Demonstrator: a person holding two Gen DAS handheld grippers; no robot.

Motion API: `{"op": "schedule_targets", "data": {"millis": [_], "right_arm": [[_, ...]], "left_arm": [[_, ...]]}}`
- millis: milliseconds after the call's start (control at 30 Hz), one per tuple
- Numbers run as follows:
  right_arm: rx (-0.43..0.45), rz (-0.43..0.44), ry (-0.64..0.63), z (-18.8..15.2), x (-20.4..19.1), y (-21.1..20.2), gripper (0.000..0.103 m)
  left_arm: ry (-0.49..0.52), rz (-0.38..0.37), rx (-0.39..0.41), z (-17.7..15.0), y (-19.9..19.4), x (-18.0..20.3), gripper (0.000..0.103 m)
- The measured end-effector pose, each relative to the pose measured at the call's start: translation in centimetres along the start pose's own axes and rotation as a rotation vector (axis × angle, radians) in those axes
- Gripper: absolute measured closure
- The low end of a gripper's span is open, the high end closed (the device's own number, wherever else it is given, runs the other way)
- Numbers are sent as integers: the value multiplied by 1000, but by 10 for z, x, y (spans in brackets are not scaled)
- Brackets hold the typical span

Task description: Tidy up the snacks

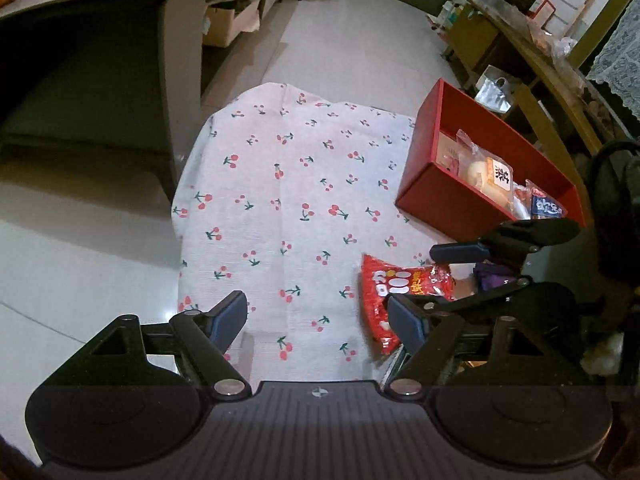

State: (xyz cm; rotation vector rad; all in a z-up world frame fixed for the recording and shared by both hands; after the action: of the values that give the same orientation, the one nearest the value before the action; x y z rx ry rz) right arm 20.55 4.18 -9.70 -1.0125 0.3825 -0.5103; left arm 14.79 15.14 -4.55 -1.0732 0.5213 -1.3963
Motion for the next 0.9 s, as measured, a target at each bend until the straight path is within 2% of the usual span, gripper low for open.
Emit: {"op": "schedule_targets", "data": {"millis": [67,167,267,333,400,500,633,767,900], "right_arm": [[-6,25,-36,-2,-5,-4,20],[-36,15,-70,-5,-8,-5,19],[-39,-50,-166,-6,-12,-5,18],[-73,-40,-204,-6,-14,-9,18],[-85,-21,-180,-7,-13,-15,18],[-104,-26,-68,-20,-3,-21,17],[-95,11,103,-59,-2,-34,17],[-67,65,241,-99,-18,-53,17],[-52,103,306,-120,-36,-68,17]], "left_arm": [[1,-8,-1,-1,-1,-2,20],[3,-30,-5,-2,1,0,20],[18,-36,-16,-3,4,4,20],[16,-45,-14,-3,3,6,20],[11,-54,0,-1,0,7,20],[40,-71,1,3,4,14,19],[194,-114,14,18,20,45,20],[427,-175,0,32,40,88,19],[606,-199,-40,31,70,120,20]]}}
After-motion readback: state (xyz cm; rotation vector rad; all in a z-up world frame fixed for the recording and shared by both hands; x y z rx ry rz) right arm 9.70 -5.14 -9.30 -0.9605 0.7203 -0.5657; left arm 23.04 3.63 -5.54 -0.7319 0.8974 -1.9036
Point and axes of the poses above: each gripper's, at about its wrist camera, not at the fingertips, and y roughly the way its jaws point, x to its right, z to its top, the point moved 8 cm from there along y, roughly the way its jaws point, and after that the axes turned 2 degrees about -z, right-handed, at the moved point
